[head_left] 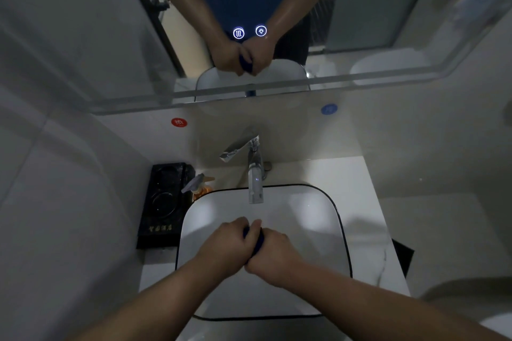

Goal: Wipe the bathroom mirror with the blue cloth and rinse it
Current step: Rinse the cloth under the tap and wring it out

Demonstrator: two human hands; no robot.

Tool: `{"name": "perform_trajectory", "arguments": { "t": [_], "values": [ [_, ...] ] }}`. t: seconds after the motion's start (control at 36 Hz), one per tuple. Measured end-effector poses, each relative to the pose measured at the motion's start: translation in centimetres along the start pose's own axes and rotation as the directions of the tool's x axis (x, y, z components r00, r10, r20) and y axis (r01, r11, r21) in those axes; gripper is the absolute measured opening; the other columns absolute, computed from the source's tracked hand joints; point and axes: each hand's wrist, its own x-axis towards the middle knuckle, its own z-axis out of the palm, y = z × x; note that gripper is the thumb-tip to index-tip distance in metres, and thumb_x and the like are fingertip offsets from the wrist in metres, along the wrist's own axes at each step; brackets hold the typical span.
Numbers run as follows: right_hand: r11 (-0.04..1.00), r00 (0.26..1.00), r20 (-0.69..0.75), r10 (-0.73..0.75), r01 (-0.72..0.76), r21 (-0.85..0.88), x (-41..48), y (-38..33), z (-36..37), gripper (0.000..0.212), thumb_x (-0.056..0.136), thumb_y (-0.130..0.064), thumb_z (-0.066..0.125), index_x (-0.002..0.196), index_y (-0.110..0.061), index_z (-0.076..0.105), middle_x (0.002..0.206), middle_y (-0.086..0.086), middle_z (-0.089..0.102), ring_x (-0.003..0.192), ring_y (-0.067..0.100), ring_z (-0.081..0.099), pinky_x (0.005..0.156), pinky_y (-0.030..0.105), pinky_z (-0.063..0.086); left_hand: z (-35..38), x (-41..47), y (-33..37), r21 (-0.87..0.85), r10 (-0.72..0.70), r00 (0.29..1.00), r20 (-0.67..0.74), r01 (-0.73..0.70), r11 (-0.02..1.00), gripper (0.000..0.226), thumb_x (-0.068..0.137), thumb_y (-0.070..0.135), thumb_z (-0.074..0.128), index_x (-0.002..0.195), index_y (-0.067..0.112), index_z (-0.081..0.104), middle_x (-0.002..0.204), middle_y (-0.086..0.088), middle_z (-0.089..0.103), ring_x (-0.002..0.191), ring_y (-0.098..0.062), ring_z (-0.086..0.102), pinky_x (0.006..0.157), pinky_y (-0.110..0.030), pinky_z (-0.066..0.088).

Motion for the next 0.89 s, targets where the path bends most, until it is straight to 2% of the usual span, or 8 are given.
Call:
{"name": "perform_trajectory", "arguments": {
  "t": [0.08,0.14,0.28,0.39,0.53,0.67,0.78,0.89],
  "values": [
    [0.936,0.982,0.084,0.170,-0.187,0.299,-0.2,-0.3,0.8,0.017,0.076,-0.008,0.067,0.093,-0.007,0.067,0.082,0.015,0.071,0.066,0.028,0.068,0.060,0.040,0.060,-0.6,0.4,-0.3,0.067,0.054,0.997,0.060,-0.058,0.996,0.051,0.107,0.058,0.034,0.080,0.022,0.060,0.073,-0.002,0.065,0.069,-0.017,0.063,0.076,-0.042,0.055],
    [0.849,0.960,0.163,0.227,-0.277,0.450,-0.1,-0.2,0.9,0.015,0.073,-0.003,0.069,0.086,-0.008,0.064,0.070,0.014,0.064,0.054,0.025,0.061,0.052,0.034,0.054,-1.1,0.4,-0.2,0.075,0.092,0.994,0.064,-0.097,0.993,0.049,0.108,0.054,0.034,0.078,0.024,0.059,0.072,0.000,0.064,0.068,-0.015,0.062,0.074,-0.040,0.054],
    [0.695,0.942,0.290,0.171,-0.324,0.642,-0.2,0.1,0.1,0.024,0.070,-0.002,0.073,0.091,-0.006,0.064,0.069,0.010,0.061,0.057,0.023,0.061,0.052,0.029,0.050,-3.0,0.3,0.7,0.159,0.219,0.974,0.056,-0.225,0.961,0.047,0.110,0.043,0.032,0.072,0.024,0.052,0.066,0.000,0.059,0.066,-0.016,0.057,0.069,-0.040,0.048],
    [0.633,0.941,0.334,0.056,-0.292,0.717,-0.8,0.0,-1.0,0.019,0.071,0.001,0.071,0.087,-0.004,0.061,0.064,0.006,0.059,0.054,0.022,0.058,0.048,0.029,0.045,-4.5,-0.2,2.0,0.174,0.309,0.950,0.053,-0.313,0.934,0.047,0.106,0.046,0.029,0.068,0.027,0.048,0.061,0.000,0.055,0.061,-0.019,0.056,0.065,-0.039,0.049],
    [0.577,0.932,0.351,-0.090,-0.239,0.781,-1.8,-0.5,-2.5,0.013,0.071,0.003,0.065,0.070,-0.008,0.059,0.060,0.006,0.054,0.049,0.020,0.052,0.046,0.027,0.040,-5.9,-0.4,2.9,0.158,0.419,0.907,0.044,-0.421,0.893,0.055,0.101,0.054,0.023,0.076,0.023,0.061,0.058,0.001,0.059,0.054,-0.014,0.056,0.064,-0.040,0.052],
    [0.545,0.878,0.453,-0.153,-0.307,0.780,-2.4,-0.5,-3.2,0.010,0.068,-0.002,0.062,0.071,-0.010,0.057,0.068,0.008,0.051,0.050,0.019,0.047,0.042,0.025,0.037,-6.5,-0.8,3.3,0.151,0.509,0.859,0.061,-0.512,0.846,0.050,0.101,0.055,0.024,0.071,0.029,0.054,0.055,0.003,0.056,0.052,-0.016,0.054,0.060,-0.036,0.049],
    [0.579,0.828,0.517,-0.215,-0.318,0.750,-2.1,-0.1,-3.7,0.011,0.070,-0.002,0.061,0.076,-0.009,0.055,0.067,0.007,0.052,0.047,0.018,0.046,0.041,0.024,0.036,-6.5,-1.0,3.0,0.127,0.542,0.839,0.037,-0.542,0.831,0.046,0.104,0.051,0.028,0.070,0.031,0.052,0.054,0.004,0.055,0.051,-0.017,0.053,0.057,-0.035,0.046],
    [0.629,0.784,0.576,-0.232,-0.331,0.703,-2.0,0.1,-4.1,0.009,0.072,-0.002,0.058,0.074,-0.010,0.056,0.066,0.005,0.054,0.047,0.016,0.047,0.041,0.023,0.037,-6.0,-1.6,2.6,0.099,0.538,0.842,0.040,-0.539,0.837,0.050,0.105,0.048,0.030,0.071,0.023,0.058,0.054,0.003,0.055,0.049,-0.016,0.053,0.056,-0.038,0.048]
  ]
}}
